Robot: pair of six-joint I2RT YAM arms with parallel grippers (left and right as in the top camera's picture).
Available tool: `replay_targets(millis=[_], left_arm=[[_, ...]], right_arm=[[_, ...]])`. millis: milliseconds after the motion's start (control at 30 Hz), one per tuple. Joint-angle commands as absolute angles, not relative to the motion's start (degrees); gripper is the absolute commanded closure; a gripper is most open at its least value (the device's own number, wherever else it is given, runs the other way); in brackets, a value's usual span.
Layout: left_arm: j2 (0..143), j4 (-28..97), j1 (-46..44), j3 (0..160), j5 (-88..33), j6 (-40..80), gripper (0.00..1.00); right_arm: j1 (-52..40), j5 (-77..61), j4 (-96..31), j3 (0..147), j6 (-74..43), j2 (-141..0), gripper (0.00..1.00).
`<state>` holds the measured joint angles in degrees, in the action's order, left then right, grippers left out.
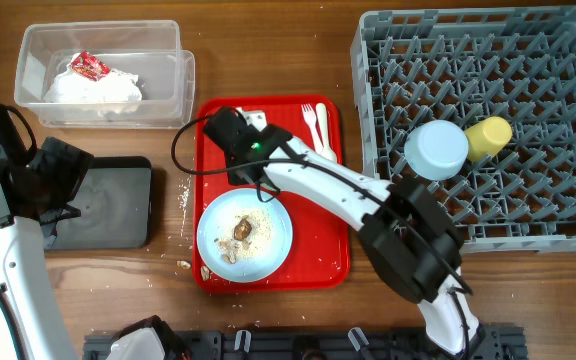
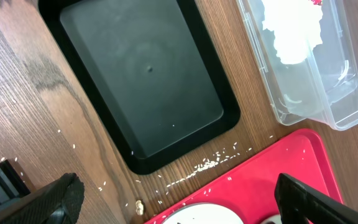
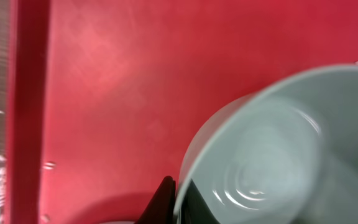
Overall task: Sort waste into correct bins and load items into the dishwasher rack
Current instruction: 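Grasp the light-green bowl on the red tray with the right gripper, then carry the green bowl into the rack and lower it down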
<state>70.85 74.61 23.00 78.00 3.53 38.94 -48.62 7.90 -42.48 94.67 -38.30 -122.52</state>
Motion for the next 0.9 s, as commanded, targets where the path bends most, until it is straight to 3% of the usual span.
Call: replay_targets(millis=[0,233,500,867], left_arm=[[70.4,74.6,23.4,78.0,3.7,39.7,0.0],[70.4,74.6,23.4,78.0,3.7,39.7,0.0],[70.4,74.6,23.4,78.0,3.7,39.7,0.0],[70.4,74.6,23.4,78.0,3.7,39.7,0.0]], right_arm=[[-46.0,7.7,-44.7,96.2,-37.9,-114.5,0.96],[-36.0,7.4,-54.8,96.2,-37.5,-100.4,0.96],[-14.6,0.4,-72.1,96.1,-30.0,-86.6,0.96],[9.4,-41.3,-76.1,89.1,-4.2,-85.8,0.95]])
